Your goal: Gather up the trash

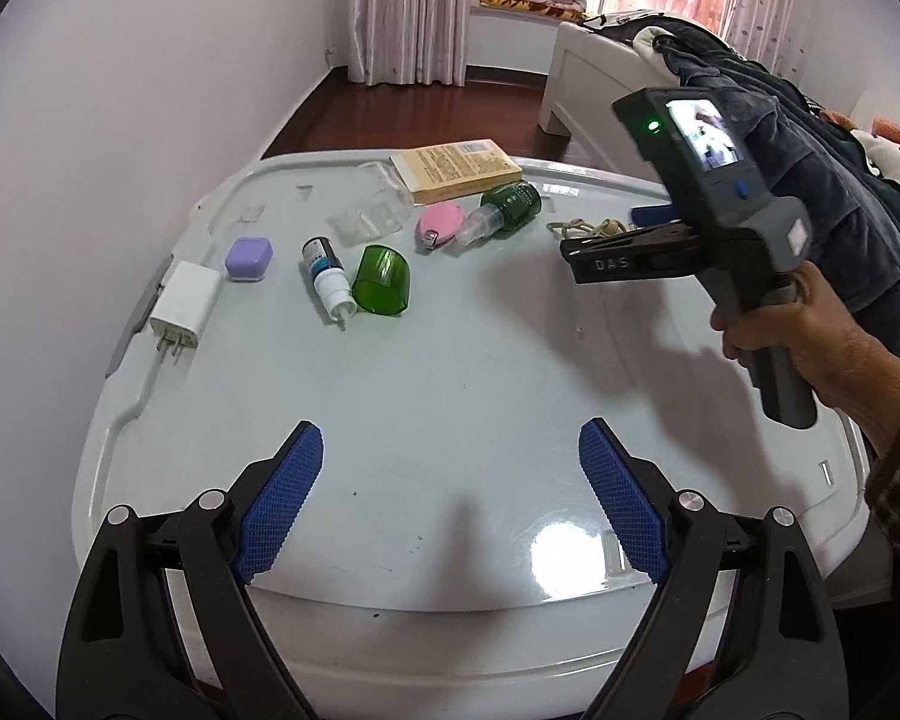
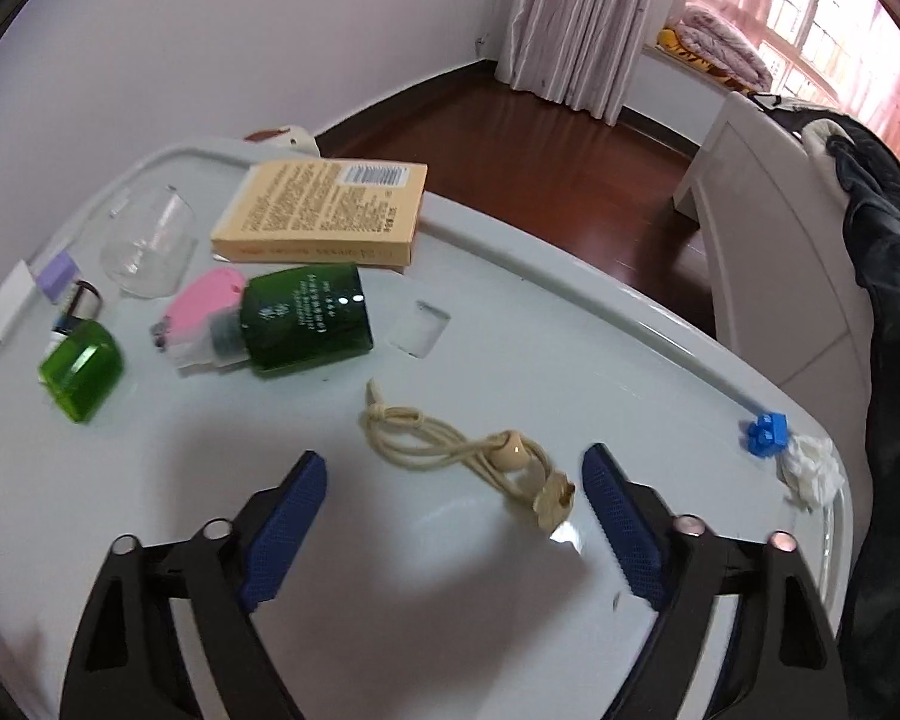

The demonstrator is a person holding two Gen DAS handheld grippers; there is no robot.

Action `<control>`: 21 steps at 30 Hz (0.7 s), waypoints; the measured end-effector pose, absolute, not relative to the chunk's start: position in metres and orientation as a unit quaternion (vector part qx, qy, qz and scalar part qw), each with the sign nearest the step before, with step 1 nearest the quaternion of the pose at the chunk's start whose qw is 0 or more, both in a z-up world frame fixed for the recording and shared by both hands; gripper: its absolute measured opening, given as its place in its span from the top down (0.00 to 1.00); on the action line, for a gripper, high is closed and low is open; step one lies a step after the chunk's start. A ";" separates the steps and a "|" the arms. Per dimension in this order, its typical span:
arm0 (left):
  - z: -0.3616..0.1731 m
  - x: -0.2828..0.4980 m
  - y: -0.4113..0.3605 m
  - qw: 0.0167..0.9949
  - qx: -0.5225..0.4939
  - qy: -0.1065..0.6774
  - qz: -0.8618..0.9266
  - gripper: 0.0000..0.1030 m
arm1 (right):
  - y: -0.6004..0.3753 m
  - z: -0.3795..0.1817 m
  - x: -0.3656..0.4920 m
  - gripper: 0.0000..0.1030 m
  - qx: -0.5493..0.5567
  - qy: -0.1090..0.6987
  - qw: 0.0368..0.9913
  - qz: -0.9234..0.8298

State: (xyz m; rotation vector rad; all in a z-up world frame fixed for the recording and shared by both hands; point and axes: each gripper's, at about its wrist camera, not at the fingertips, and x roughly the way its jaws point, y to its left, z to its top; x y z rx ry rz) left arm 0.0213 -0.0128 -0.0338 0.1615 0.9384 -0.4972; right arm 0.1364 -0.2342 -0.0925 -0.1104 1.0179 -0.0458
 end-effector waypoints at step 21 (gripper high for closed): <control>-0.031 0.041 0.011 0.876 0.041 0.435 -0.206 0.17 | -0.218 -0.034 0.054 0.82 0.072 0.438 0.895 0.046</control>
